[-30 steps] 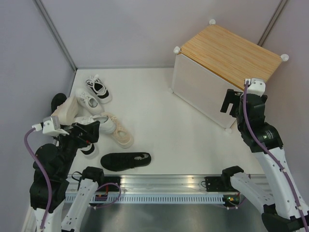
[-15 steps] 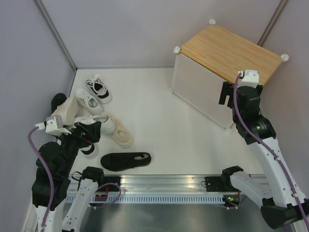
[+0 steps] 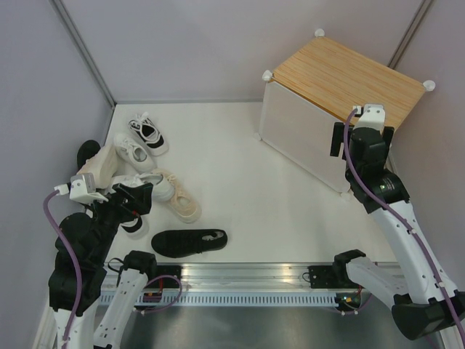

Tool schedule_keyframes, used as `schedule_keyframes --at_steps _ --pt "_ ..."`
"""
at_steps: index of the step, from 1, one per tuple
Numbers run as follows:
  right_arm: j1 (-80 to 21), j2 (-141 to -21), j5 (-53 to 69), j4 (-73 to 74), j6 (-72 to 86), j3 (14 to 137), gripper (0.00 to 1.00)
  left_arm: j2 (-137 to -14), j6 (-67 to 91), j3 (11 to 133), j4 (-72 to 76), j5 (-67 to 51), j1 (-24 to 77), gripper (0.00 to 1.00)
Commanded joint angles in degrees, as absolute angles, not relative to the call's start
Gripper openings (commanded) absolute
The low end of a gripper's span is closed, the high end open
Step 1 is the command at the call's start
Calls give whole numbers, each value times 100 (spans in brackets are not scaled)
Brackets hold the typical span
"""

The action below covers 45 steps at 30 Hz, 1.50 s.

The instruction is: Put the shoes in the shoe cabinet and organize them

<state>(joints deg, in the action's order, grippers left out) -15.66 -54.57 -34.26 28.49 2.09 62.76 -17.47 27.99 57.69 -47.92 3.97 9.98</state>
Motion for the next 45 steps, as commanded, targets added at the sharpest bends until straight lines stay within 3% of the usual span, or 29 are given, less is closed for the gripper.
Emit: schedule_keyframes --at_steps 1,26,45 --pt "-1573 -5371 -3647 2610 149 6231 95 -1758 2733 5801 -4764 387 984 100" --pt "-1766 -5344 -3858 2127 -544 5792 98 -1758 2742 5810 -4729 343 984 100" --pt "-2180 -5730 -4851 2074 -1178 5836 98 -1652 2681 5748 -4632 290 984 99"
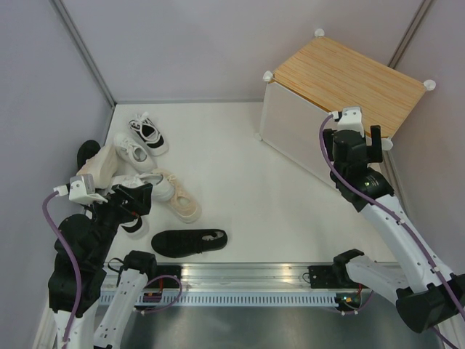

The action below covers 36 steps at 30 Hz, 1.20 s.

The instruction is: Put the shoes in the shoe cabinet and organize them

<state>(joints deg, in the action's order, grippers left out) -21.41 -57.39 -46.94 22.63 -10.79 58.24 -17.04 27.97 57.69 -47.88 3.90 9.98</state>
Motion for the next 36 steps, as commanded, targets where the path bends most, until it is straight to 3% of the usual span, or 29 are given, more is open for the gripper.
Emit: schedule_keyframes --at_steps 1,10,20,36 --pt "-2180 -5748 -4843 2066 -1221 5827 98 -1661 2681 5748 -4641 281 984 99" --pt "-2171 -5924 -4703 2259 -1169 6047 98 -1652 2637 5748 -4641 264 984 99" --pt "-2180 -5766 -3131 3347 -686 6662 96 -1635 2619 5766 -4632 246 984 99" --pt "-2180 -5757 -1583 4139 -299 7065 91 -1617 2628 5783 -4641 141 984 99"
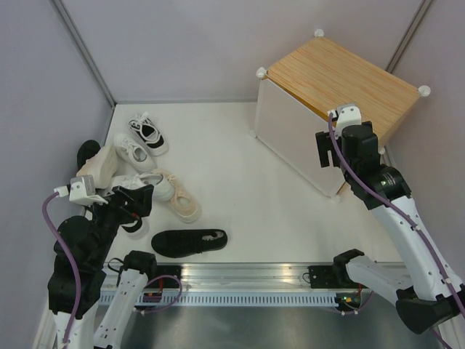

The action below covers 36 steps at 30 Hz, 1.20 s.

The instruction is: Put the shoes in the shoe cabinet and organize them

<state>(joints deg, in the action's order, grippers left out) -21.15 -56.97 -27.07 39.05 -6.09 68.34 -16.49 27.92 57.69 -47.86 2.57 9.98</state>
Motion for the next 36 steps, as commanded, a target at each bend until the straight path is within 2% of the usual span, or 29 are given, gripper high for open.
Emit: schedule_keyframes --at_steps 1,8,15,21,25,36 --pt "-2180 -5757 -1443 4279 -264 7136 91 -1617 2628 5783 -4632 132 984 99" --pt "-2180 -5731 822 4799 -176 7699 90 -1661 2646 5801 -4632 106 984 99" --pt "-2180 -5932 2055 4501 245 7664 90 -1740 2663 5766 -4632 26 984 99" --pt "-2399 -5994 2530 3921 843 7603 89 -1775 2646 5774 -4632 -132 984 99" --pt "-2776 -6012 2856 3042 1458 7515 89 -1810 2628 5722 -4641 -123 984 99" --pt "-3831 -7047 2084 1926 2012 7541 93 -1890 2593 5616 -4676 -308 984 99"
